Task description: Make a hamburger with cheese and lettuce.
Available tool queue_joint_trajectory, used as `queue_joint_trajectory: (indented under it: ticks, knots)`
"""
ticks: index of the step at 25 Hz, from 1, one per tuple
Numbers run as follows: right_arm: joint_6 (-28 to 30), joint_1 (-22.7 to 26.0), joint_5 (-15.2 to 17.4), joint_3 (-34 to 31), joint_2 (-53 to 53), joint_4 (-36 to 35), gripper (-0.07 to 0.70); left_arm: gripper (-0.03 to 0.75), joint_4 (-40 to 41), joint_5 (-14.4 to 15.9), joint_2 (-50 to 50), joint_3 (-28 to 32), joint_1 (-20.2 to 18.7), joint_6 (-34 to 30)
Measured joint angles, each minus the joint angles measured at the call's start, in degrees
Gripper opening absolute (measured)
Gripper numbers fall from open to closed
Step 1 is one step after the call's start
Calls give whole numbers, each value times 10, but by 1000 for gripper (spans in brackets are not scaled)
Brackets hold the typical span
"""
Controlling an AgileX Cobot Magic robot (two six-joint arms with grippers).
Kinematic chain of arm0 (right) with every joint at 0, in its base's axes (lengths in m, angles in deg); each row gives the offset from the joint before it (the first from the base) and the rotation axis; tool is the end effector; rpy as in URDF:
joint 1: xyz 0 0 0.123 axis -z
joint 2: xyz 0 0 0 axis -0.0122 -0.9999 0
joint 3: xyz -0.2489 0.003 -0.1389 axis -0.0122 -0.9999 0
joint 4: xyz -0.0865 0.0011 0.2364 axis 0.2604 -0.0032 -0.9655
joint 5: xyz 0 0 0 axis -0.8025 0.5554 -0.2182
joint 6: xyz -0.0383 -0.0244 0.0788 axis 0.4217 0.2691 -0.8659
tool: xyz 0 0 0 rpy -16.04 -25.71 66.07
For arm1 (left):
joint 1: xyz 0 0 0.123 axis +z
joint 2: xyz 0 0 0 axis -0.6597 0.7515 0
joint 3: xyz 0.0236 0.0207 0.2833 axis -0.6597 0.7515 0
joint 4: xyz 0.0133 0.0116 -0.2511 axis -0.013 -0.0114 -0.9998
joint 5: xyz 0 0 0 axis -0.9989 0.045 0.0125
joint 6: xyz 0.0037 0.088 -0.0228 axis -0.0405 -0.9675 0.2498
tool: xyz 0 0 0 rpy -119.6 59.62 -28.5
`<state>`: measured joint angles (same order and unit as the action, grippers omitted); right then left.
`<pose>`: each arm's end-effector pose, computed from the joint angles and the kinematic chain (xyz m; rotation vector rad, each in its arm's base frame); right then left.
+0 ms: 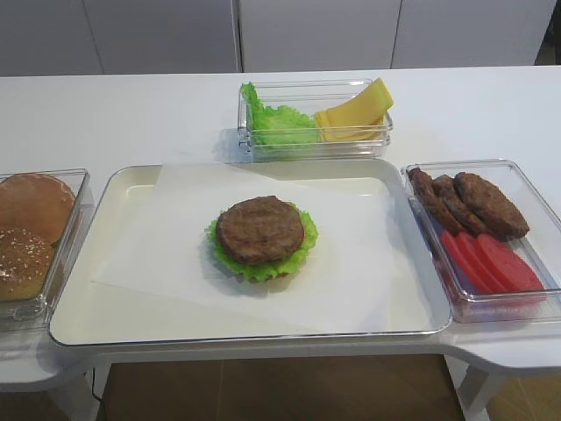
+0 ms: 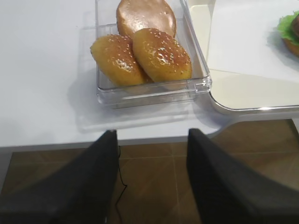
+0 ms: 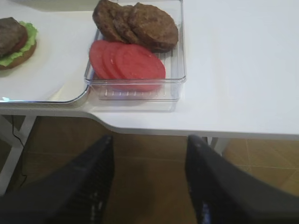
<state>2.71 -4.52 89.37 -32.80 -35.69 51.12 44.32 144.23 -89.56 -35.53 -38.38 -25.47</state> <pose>-0.0201 0.0074 0.2724 -0.0662 2.1579 0.1744 -0.0121 -0.0034 0.2646 -0.0936 2.1603 -0.0326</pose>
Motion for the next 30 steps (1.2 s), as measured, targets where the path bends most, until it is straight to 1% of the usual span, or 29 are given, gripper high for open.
queue_joint_trajectory:
  ticks: [2,8,10,14,19,30]
  knots:
    - [0,0,-5,-6,0,7,375,358,0,0,0,0,0,0]
    - [-1,0,-46,-21,0,23,375,358,0,0,0,0,0,0]
    - [-2,0,-52,-28,0,24,375,358,0,0,0,0,0,0]
    - [-13,0,-54,-29,0,32,375,358,0,0,0,0,0,0]
    - [-40,0,-56,-29,0,72,375,358,0,0,0,0,0,0]
    - [-28,0,-56,-29,0,71,375,358,0,0,0,0,0,0]
